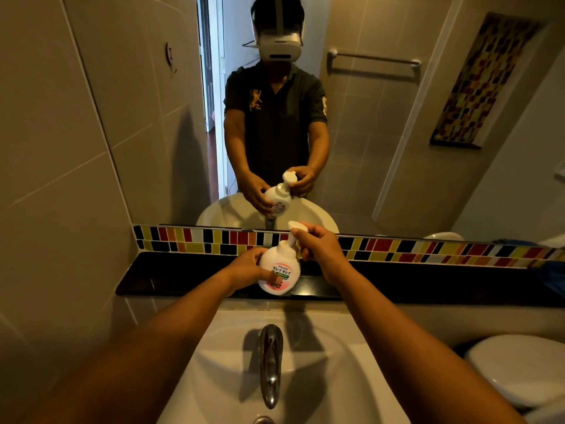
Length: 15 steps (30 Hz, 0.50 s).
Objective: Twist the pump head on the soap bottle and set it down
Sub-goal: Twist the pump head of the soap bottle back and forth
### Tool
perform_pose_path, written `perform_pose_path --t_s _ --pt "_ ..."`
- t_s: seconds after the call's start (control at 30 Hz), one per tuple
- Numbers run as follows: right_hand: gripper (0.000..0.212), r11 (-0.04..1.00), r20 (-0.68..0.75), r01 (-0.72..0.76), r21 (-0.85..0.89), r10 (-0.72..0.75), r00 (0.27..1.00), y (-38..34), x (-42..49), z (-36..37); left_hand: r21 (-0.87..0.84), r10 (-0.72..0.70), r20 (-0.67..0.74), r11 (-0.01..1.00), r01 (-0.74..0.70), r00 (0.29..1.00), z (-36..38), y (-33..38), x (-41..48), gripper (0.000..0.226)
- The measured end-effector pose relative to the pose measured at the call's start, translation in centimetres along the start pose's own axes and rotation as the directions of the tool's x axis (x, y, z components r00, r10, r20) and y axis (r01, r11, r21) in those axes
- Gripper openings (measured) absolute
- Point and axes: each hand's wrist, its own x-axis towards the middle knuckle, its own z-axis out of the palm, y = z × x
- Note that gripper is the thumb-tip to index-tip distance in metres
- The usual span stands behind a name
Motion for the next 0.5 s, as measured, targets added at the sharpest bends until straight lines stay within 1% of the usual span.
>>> perform_pose_path --t_s 0.2,0.3,0.37,0.5 --pt "0.040 0.999 -0.111 0.016 -0.040 -0.020 0.994 0.70 0.72 0.38 0.049 0.011 -0.070 0.999 -0.007 0.997 0.72 -0.37 0.69 0.068" --pt "0.043 0.998 -0.111 0.021 -0.051 -0.026 0.993 0.79 0.82 0.55 0.036 0.009 -0.073 0.999 -0.007 0.997 0.85 -0.42 0.83 0.068" --pt "0.041 0.999 -0.065 0.019 -0.046 -0.022 0.998 0.53 0.63 0.43 0.023 0.012 -0.054 1.000 -0.011 0.998 0.72 -0.43 0.81 0.066" --pt "0.037 1.000 0.103 0.008 0.000 -0.008 0.995 0.00 0.17 -0.20 -0.042 -0.012 0.002 0.999 0.012 1.000 0.01 -0.47 0.79 0.062"
